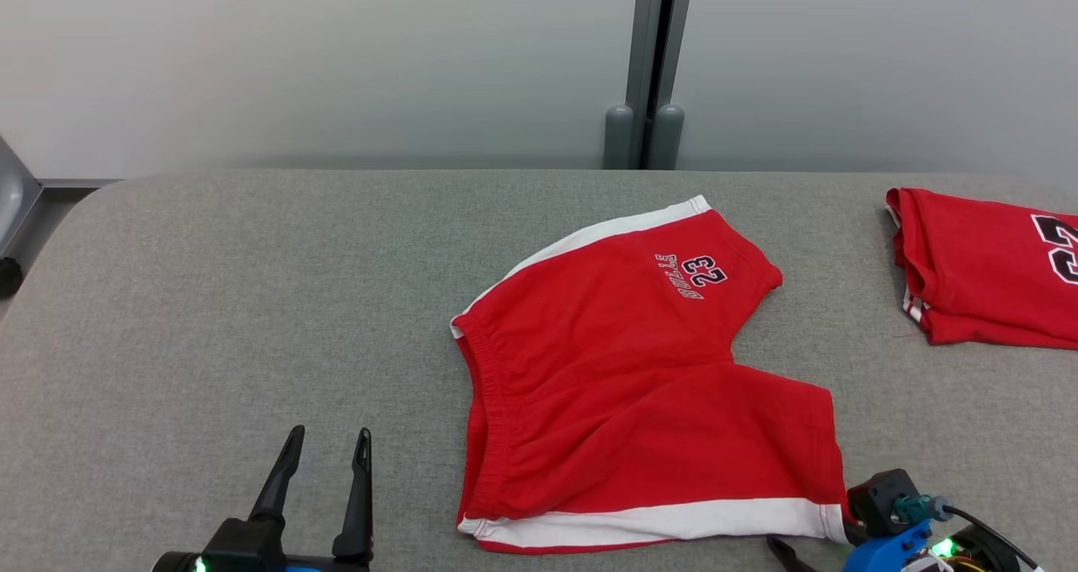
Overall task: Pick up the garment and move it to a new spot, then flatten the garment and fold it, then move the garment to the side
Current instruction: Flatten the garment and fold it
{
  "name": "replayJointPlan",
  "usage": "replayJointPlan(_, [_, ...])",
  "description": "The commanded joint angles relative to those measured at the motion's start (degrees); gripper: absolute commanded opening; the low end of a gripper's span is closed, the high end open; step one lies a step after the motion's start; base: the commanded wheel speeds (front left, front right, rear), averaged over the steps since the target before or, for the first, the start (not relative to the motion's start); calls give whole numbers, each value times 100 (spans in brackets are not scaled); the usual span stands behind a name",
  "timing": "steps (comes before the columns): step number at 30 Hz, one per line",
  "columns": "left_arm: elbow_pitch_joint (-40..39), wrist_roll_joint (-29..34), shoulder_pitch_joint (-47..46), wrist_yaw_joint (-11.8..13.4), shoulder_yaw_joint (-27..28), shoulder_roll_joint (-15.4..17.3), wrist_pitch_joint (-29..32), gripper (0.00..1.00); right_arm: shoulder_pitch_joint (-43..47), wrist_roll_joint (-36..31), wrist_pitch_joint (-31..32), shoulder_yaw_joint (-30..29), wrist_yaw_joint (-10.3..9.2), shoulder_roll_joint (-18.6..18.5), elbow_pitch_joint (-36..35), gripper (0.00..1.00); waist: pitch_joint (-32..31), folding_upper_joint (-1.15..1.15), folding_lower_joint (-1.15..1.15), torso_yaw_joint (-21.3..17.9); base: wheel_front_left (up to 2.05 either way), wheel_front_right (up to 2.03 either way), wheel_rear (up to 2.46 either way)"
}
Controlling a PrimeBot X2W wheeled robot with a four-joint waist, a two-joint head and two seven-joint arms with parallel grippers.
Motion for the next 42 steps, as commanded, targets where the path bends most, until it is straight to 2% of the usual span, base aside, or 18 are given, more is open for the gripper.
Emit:
replayJointPlan(1, [8,-25,-104,-6,-19,-2,-24,100,-26,65,-55,4,1,29,60,100,4,0,0,-9,0,0,0])
replayJointPlan(7, [44,-29,-149,-6,-126,1,-24,100,-238,267,-267,65,1,99,378,100,26,0,0,-18,0,0,0])
replayJointPlan(8, [47,-32,-153,-6,-146,-1,-24,100,-274,312,-305,69,1,123,424,89,26,0,0,-19,0,0,0])
replayJointPlan(9, [54,-37,-157,-6,-170,-2,-24,100,-289,357,-345,87,1,148,464,28,28,0,0,-17,0,0,0])
replayJointPlan(10, [65,-44,-157,-6,-196,-2,-24,100,-316,391,-412,109,2,153,496,0,25,0,0,-13,0,0,0])
replayJointPlan(15, [139,-118,-105,-7,-414,30,-24,100,-408,568,-706,171,1,175,653,0,3,0,0,-17,0,0,0])
replayJointPlan(33, [1312,-1125,-695,-6,-2703,921,-24,100,-742,889,-1027,591,1,99,970,0,118,0,0,-231,0,0,0])
replayJointPlan(42, [1851,-1437,-1072,-6,-3320,1018,-24,100,-869,957,-1112,769,1,102,1041,0,190,0,0,-348,0,0,0])
